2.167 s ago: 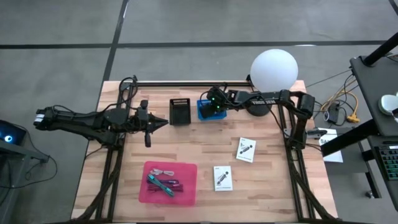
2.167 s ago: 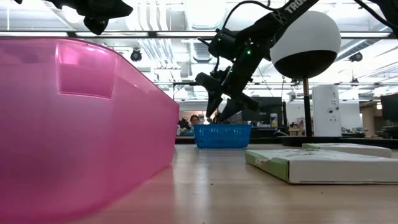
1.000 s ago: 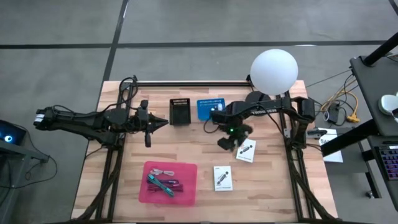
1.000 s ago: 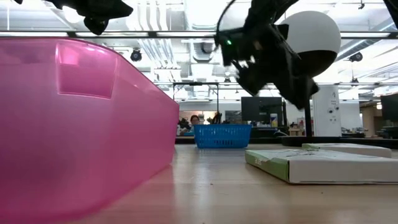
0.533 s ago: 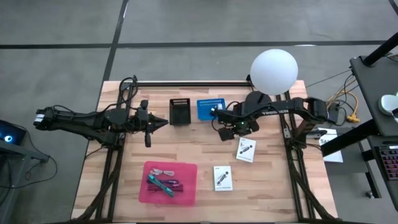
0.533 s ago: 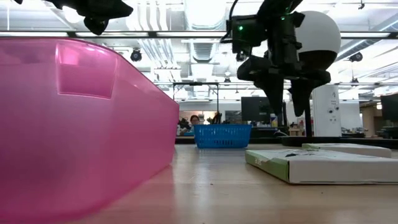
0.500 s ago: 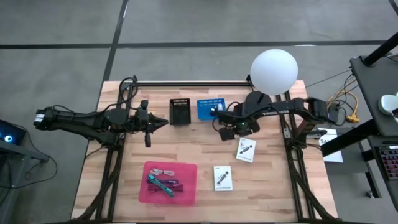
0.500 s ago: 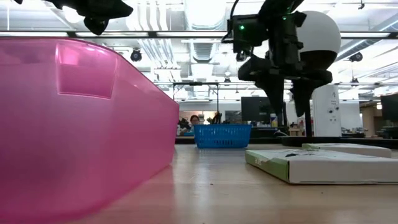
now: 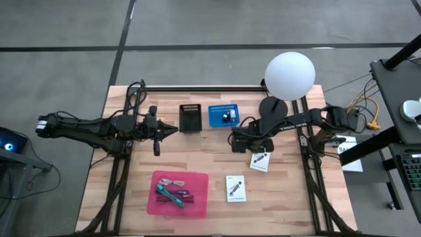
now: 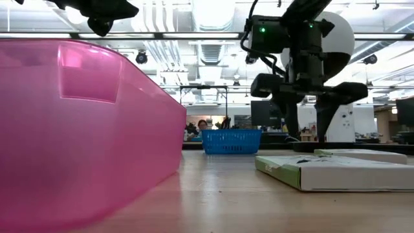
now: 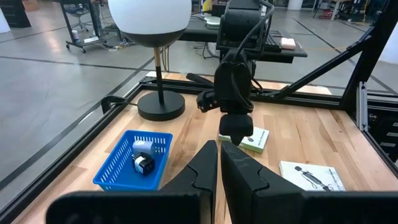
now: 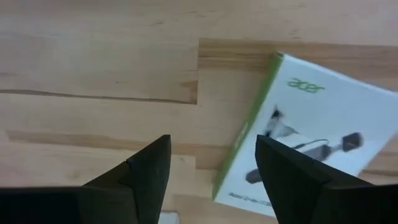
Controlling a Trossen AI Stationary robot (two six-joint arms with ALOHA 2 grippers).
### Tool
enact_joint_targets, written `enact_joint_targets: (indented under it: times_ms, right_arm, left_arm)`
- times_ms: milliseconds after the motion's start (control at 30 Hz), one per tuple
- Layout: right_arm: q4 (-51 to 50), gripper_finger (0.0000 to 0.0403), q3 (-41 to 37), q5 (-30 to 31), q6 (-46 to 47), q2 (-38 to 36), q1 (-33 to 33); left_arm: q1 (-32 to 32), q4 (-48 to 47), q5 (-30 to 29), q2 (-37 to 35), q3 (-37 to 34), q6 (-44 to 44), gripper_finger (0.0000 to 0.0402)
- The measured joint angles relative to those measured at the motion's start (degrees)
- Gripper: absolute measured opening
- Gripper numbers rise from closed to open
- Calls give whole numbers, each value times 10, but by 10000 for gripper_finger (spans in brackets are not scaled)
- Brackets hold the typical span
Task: Pick and place items into bin
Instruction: Put the top white card reader box into the black basket
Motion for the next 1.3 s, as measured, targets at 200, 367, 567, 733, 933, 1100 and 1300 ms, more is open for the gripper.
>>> enact_joint_targets:
  times_ms: [200,367,567,733,933,1100,1300]
  right_arm:
    - [6,219,-23,16,25,6,9]
    - [7,219,-37,19,47,7,16]
    - [19,219,-38,22,48,14,18]
    - [29,219,-40,36,51,14,18]
    - [44,219,-59,37,51,16,18]
    - [62,219,-72,36,49,15,18]
    - [62,195,-73,29,16,16,18]
  left_arm:
    - [0,-1,0,-3,1,0,5]
    - [0,-1,0,-3,1,0,5]
    - [0,-1,0,-3,1,0,5]
    - [0,0,0,-3,1,0,5]
    - [0,-1,0,-3,1,0,5]
    - [0,-1,0,-3,1,0,5]
    - [0,0,0,-2,1,0,5]
